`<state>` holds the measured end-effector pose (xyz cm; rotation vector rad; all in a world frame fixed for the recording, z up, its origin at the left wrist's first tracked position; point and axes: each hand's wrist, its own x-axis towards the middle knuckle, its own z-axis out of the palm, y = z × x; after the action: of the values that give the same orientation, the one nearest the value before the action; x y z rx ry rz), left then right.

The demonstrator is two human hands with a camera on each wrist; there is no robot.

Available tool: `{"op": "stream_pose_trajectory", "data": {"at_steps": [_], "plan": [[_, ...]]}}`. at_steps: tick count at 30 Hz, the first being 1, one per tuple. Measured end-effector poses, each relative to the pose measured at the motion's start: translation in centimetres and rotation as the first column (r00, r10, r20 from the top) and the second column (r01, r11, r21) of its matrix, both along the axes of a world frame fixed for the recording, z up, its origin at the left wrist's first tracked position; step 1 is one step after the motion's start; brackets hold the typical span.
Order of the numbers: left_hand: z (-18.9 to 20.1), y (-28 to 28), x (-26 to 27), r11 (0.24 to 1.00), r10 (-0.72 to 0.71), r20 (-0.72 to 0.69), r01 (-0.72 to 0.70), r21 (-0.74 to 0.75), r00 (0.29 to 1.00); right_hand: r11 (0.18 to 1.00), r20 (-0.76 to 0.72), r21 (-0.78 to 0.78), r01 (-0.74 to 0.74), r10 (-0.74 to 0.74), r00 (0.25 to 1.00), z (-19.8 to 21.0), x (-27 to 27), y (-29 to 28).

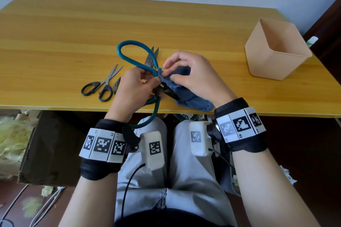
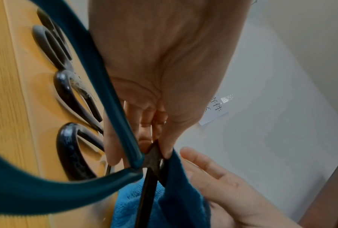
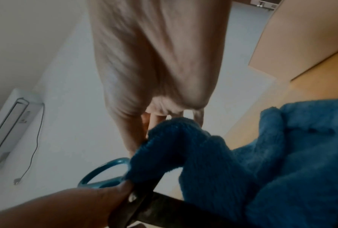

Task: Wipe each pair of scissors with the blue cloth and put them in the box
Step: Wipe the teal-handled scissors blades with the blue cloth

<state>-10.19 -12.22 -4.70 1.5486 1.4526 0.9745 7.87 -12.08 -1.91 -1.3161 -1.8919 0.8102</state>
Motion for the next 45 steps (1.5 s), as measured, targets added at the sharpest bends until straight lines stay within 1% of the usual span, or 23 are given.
{"op": "stream_pose_trajectory", "data": {"at_steps": [4, 7, 12, 16, 21, 25, 27, 31, 36, 41, 45], "plan": [[0.1, 0.1, 0.0, 0.998, 0.0, -0.05, 0.004, 0.066, 0.999, 0.997, 0.06, 0.043, -0.067, 0.065, 0.996, 0.6, -0.1, 0.3], [0.3, 0.1, 0.0, 0.997, -0.008, -0.046, 0.012, 0.083, 0.999, 0.995, 0.121, 0.059, -0.084, 0.076, 0.99, 0.7, -0.4, 0.5], [0.5, 0.1, -0.1, 0.995, -0.011, -0.069, 0.018, 0.102, 0.998, 0.995, 0.251, -0.014, -0.102, 0.102, 0.963, 1.0, -0.2, 1.1], [0.7, 0.1, 0.0, 0.994, -0.005, -0.075, 0.013, 0.111, 0.997, 0.995, 0.302, -0.035, -0.088, 0.095, 0.949, 1.1, -0.1, 1.5], [0.9, -0.1, 0.1, 0.992, -0.017, -0.075, 0.026, 0.12, 0.997, 0.989, 0.277, -0.104, -0.108, 0.134, 0.952, 1.9, -0.3, 1.3], [1.0, -0.1, 0.0, 0.991, -0.015, -0.077, 0.024, 0.128, 0.997, 0.991, 0.221, -0.107, -0.083, 0.106, 0.969, 1.8, 0.2, 1.2], [0.7, -0.1, 0.0, 0.992, -0.014, -0.062, 0.021, 0.122, 0.998, 0.993, 0.231, -0.096, -0.071, 0.091, 0.969, 1.7, -0.1, 1.2], [0.6, -0.1, -0.2, 0.991, -0.021, -0.067, 0.029, 0.13, 0.998, 0.987, 0.308, -0.106, -0.117, 0.145, 0.94, 2.2, -0.8, 1.6], [0.6, -0.1, -0.5, 0.991, -0.011, -0.063, 0.019, 0.129, 0.998, 0.988, 0.269, -0.118, -0.095, 0.124, 0.955, 2.0, -0.2, 2.0], [0.5, -0.2, -0.5, 0.992, -0.017, -0.048, 0.023, 0.12, 0.999, 0.982, 0.323, -0.124, -0.144, 0.177, 0.93, 2.6, -0.9, 2.0], [0.6, -0.2, -0.4, 0.991, -0.001, -0.038, 0.006, 0.132, 0.999, 0.989, 0.249, -0.104, -0.102, 0.125, 0.96, 2.5, -0.2, 2.1]]}}
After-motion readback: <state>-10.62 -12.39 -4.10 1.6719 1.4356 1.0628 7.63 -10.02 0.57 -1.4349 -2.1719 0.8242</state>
